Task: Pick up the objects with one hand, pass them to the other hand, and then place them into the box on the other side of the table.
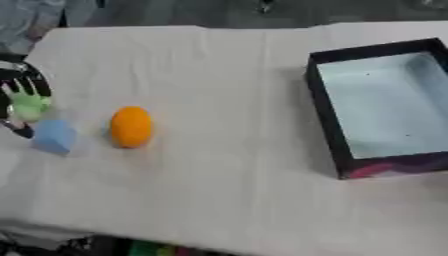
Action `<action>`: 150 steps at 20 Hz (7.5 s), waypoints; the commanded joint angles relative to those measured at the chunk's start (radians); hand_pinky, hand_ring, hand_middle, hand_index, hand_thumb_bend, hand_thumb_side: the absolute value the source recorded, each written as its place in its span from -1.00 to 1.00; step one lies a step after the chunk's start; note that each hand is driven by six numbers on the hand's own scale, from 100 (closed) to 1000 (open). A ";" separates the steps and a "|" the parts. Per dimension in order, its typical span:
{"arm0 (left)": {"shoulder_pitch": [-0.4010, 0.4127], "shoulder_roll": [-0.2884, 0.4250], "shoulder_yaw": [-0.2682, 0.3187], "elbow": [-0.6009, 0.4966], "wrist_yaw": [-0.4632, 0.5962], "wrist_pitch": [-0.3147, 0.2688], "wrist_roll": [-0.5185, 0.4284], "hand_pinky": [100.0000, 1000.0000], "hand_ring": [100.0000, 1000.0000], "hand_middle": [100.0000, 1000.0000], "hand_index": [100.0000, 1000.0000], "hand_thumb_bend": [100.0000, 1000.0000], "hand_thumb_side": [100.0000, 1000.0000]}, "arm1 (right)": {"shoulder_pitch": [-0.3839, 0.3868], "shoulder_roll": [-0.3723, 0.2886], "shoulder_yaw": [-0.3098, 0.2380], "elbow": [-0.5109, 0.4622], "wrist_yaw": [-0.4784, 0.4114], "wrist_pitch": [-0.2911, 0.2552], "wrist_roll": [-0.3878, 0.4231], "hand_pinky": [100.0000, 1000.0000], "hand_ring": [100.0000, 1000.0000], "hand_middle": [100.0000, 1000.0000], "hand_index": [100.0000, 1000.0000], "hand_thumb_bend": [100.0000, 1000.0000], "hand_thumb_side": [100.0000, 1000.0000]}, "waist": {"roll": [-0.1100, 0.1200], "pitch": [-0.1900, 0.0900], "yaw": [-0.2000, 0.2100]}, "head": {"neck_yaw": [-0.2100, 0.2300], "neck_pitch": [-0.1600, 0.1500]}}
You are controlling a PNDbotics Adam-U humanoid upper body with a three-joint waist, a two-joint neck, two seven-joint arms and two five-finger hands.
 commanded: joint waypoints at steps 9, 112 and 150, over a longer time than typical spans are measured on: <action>-0.028 -0.001 -0.003 0.045 -0.095 -0.022 0.000 0.65 0.62 0.51 0.56 0.34 -1.00 | 0.000 -0.025 0.001 -0.023 0.024 -0.015 0.018 0.94 1.00 1.00 1.00 0.68 -0.59 | -0.010 0.007 -0.001 | 0.020 -0.030; 0.115 -0.319 -0.023 -0.620 0.211 0.392 0.606 0.46 0.10 -0.05 -0.01 -0.99 -1.00 | -0.476 0.151 0.466 -0.063 0.370 -0.008 0.347 0.90 1.00 1.00 0.95 0.94 -0.44 | -0.027 -0.037 0.003 | -0.130 -0.027; 0.135 -0.559 -0.078 -0.700 0.272 0.368 0.698 0.48 0.04 -0.15 -0.06 -1.00 -1.00 | -0.609 0.328 0.572 0.092 0.425 0.174 0.241 0.76 0.73 0.72 0.50 0.23 -1.00 | -0.033 -0.012 0.072 | -0.195 -0.050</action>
